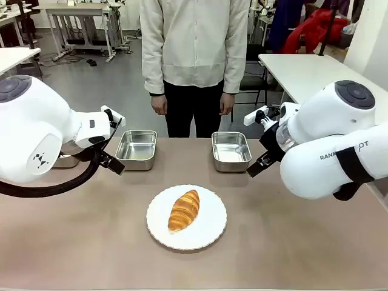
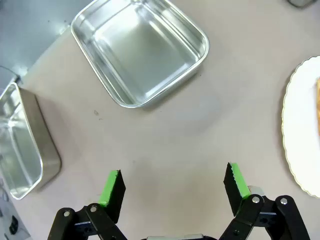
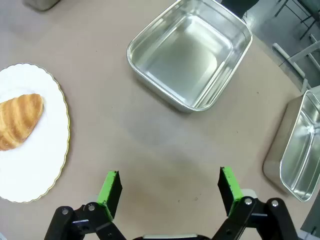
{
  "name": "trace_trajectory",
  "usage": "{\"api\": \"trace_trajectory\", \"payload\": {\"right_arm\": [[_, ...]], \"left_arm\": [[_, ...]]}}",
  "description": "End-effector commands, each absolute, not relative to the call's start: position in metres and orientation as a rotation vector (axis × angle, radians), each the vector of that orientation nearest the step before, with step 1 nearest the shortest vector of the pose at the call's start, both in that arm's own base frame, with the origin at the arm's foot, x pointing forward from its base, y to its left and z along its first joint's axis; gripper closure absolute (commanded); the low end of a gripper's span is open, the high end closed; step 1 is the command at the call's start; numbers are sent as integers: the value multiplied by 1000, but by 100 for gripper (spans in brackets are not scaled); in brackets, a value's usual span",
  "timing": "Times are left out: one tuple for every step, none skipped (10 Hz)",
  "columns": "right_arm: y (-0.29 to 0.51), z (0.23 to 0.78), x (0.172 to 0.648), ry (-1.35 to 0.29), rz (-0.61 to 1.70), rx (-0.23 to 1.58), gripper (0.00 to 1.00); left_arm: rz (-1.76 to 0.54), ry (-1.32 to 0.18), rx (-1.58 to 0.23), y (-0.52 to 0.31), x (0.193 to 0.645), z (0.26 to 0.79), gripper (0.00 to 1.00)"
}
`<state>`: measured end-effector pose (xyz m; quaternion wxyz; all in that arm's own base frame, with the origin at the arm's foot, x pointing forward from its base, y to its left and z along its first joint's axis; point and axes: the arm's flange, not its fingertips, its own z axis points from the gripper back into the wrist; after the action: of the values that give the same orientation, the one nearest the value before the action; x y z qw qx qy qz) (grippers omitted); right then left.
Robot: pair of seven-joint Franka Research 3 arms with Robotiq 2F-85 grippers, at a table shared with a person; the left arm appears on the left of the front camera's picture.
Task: Place the bread in the container.
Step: Place the Butter Roll into the Airtight Container indicated by the human.
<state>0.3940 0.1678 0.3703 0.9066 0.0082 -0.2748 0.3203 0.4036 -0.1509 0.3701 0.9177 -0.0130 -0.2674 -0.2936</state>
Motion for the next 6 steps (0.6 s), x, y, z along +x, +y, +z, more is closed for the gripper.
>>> {"api": "trace_trajectory", "payload": {"right_arm": [[168,370,394,-567,661,17,0],[168,370,394,-567,661,17,0],[168,370,394,-567,661,17,0],[168,370,394,-567,661,17,0],[168,370,394,-567,661,17,0],[168,370,394,-567,661,17,0]], "left_arm": [[-604,-550,-27,-151,404,370,0],[-604,-550,-27,-151,404,370,0],[-604,-550,-27,-151,404,370,0],[-604,-550,-27,-151,404,370,0],[-604,-550,-27,-151,404,370,0],[-604,-550,-27,-151,404,370,0]]}}
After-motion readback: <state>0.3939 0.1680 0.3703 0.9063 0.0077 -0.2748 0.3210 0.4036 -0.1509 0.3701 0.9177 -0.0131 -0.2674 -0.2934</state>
